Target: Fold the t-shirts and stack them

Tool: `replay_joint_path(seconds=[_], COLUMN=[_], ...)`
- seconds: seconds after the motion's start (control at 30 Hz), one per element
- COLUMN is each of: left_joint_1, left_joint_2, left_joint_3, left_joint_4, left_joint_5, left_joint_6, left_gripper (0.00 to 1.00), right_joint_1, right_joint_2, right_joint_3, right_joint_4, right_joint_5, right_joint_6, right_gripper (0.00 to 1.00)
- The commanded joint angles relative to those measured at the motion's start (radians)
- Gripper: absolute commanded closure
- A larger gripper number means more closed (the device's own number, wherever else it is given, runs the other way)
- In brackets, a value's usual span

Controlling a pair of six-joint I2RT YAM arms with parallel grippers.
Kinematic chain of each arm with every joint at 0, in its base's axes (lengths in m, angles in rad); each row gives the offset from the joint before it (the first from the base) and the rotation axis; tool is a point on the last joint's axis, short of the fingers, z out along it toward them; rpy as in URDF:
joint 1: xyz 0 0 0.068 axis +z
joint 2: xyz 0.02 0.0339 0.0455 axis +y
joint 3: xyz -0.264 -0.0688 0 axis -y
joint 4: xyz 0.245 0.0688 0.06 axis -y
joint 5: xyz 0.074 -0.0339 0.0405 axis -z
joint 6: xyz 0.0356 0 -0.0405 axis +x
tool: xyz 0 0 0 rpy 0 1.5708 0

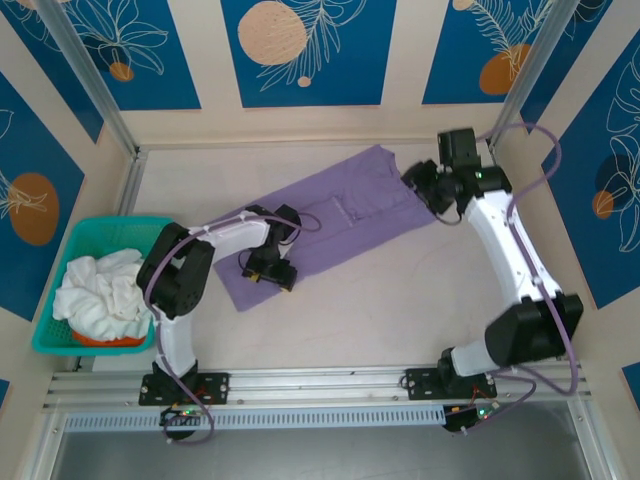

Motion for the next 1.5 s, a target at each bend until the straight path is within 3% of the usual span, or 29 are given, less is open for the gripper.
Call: replay_joint_path(seconds=[0.0, 0.27, 0.47, 0.63, 0.8, 0.9, 1.03, 1.13, 1.27, 1.47], left_joint_1=[-0.072, -0.317, -0.494, -0.524, -0.51, -0.454, -0.318, -0.187, -0.042, 0.121], left_joint_2=[0.049, 0.071, 0.169, 0.281, 0.222, 0.096, -0.134, -0.273, -0.394, -0.355], left_joint_3=[-0.014, 0.051, 0.303, 0.604, 0.769, 0.696, 0.387, 0.166, -0.005, -0.1], left_joint_4=[0.003, -0.044, -0.083, -0.171, -0.284, -0.333, -0.26, -0.168, -0.101, -0.051], left_joint_5=[0.066, 0.161, 0.182, 0.165, 0.083, -0.016, -0.086, -0.013, 0.019, 0.072], left_joint_6=[-0.041, -0.315, -0.532, -0.62, -0.542, -0.456, -0.356, -0.349, -0.34, -0.299], left_gripper=[0.21, 0.19, 0.14, 0.06, 0.0, 0.0, 0.0, 0.02, 0.05, 0.07], right_joint_1=[-0.024, -0.039, -0.024, 0.008, -0.029, -0.074, -0.097, -0.1, -0.098, -0.121], right_joint_2=[-0.09, -0.304, -0.417, -0.435, -0.38, -0.312, -0.165, -0.014, 0.241, 0.641], right_joint_3=[-0.155, -0.372, -0.444, -0.46, -0.461, -0.454, -0.415, -0.334, -0.138, 0.256], right_joint_4=[-0.041, -0.175, -0.231, -0.219, -0.173, -0.098, -0.03, -0.006, -0.027, -0.083], right_joint_5=[0.011, 0.104, 0.173, 0.243, 0.171, 0.097, 0.074, 0.069, 0.091, 0.109], right_joint_6=[0.003, 0.073, 0.103, 0.101, 0.115, 0.091, 0.146, 0.178, 0.158, 0.102], right_gripper=[0.44, 0.44, 0.43, 0.36, 0.36, 0.39, 0.47, 0.56, 0.62, 0.6])
